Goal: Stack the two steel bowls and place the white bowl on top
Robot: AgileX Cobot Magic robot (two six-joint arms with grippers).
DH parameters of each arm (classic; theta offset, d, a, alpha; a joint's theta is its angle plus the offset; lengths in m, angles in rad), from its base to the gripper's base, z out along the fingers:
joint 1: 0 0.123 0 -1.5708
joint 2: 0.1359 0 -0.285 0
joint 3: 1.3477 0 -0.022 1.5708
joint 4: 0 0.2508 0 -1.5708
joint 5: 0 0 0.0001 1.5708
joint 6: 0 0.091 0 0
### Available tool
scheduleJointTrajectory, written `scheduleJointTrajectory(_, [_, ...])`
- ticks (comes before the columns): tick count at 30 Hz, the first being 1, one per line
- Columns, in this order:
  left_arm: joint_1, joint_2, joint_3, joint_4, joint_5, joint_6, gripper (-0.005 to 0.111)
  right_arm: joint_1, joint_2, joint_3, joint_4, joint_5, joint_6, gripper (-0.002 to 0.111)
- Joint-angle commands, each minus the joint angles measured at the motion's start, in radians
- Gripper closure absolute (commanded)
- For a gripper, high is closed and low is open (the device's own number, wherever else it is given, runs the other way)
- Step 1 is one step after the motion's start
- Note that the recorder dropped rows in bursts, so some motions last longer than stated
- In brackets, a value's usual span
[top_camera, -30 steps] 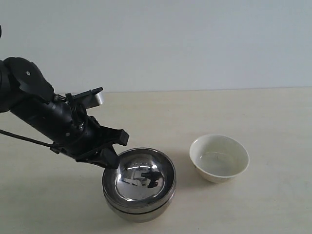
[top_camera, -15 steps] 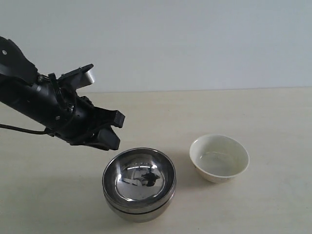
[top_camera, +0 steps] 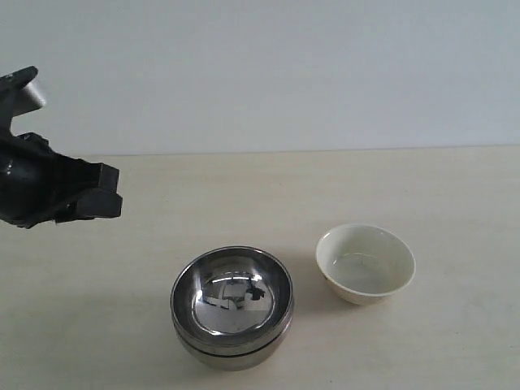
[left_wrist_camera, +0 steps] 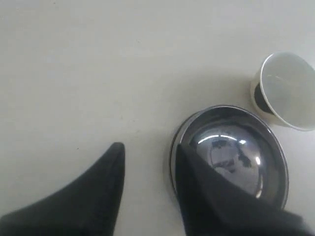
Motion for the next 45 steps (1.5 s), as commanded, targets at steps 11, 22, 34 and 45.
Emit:
scheduleJointTrajectory(11, [0.003, -0.125, 0.221, -0.036, -0.135, -0.011, 0.074, -0.001, -0.005, 0.004, -0.013, -0.037, -0.044, 0.108])
scheduleJointTrajectory(22, [0.003, -0.125, 0.224, -0.038, -0.127, -0.011, 0.074, -0.001, -0.005, 0.004, 0.354, -0.36, 0.18, 0.108])
scheduleJointTrajectory(34, [0.003, -0.125, 0.224, -0.097, -0.127, 0.031, 0.074, -0.001, -0.005, 0.004, 0.354, -0.612, 0.571, 0.108])
scheduleJointTrajectory(45, [0.003, -0.123, 0.226, -0.101, -0.146, 0.031, 0.074, -0.001, 0.07, -0.199, 0.15, -0.519, 0.434, 0.108])
